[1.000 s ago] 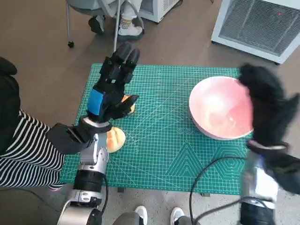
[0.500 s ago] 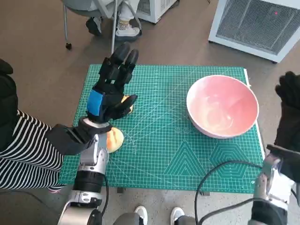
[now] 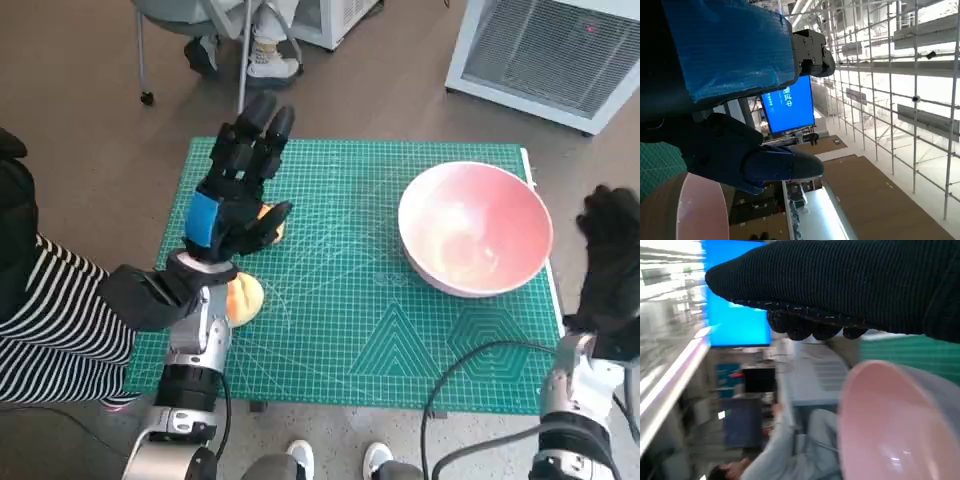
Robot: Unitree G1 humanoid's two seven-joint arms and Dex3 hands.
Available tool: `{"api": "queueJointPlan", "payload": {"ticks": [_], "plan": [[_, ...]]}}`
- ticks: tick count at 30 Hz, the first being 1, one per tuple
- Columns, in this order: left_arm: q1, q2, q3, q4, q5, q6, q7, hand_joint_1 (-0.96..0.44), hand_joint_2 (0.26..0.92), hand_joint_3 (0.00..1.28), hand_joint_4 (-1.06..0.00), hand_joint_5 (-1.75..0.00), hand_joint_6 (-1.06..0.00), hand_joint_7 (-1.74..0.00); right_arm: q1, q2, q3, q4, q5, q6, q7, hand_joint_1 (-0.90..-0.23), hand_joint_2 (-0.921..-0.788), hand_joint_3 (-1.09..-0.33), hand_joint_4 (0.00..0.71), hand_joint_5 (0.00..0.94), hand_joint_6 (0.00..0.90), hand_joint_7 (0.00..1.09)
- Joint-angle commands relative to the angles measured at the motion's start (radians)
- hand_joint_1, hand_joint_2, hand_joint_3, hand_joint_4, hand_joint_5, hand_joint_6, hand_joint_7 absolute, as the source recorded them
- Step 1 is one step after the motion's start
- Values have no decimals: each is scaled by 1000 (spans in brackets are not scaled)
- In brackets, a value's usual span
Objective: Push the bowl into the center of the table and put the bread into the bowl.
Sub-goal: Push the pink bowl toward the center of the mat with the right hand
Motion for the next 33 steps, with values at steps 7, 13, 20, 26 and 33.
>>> {"api": "queueJointPlan", "payload": {"ticks": [7, 13, 20, 26, 33], "plan": [[6, 11, 3, 7, 14, -6, 2, -596, 921, 319, -135, -2, -18, -410, -45, 39, 3, 140, 16, 83, 20, -557, -921, -934, 144, 5, 99, 288], [7, 17, 4, 10, 18, -11, 1, -604, 921, 323, -133, -1, -14, -406, -65, 79, 25, 137, 10, 78, 52, -560, -921, -924, 152, 6, 108, 268], [9, 21, 3, 7, 29, -13, 9, -606, 921, 340, -130, 0, -10, -399, -88, 105, 61, 131, -12, 58, 81, -567, -921, -915, 150, 3, 104, 249], [13, 24, 6, 0, 26, -5, 9, -610, 921, 348, -130, 0, -11, -396, -102, 125, 108, 123, -41, 39, 96, -559, -921, -929, 147, 1, 100, 235], [22, 22, 8, -13, 18, 3, 10, -613, 921, 351, -130, 0, -13, -393, -115, 149, 143, 115, -56, 37, 110, -559, -921, -939, 138, 0, 96, 223]]}}
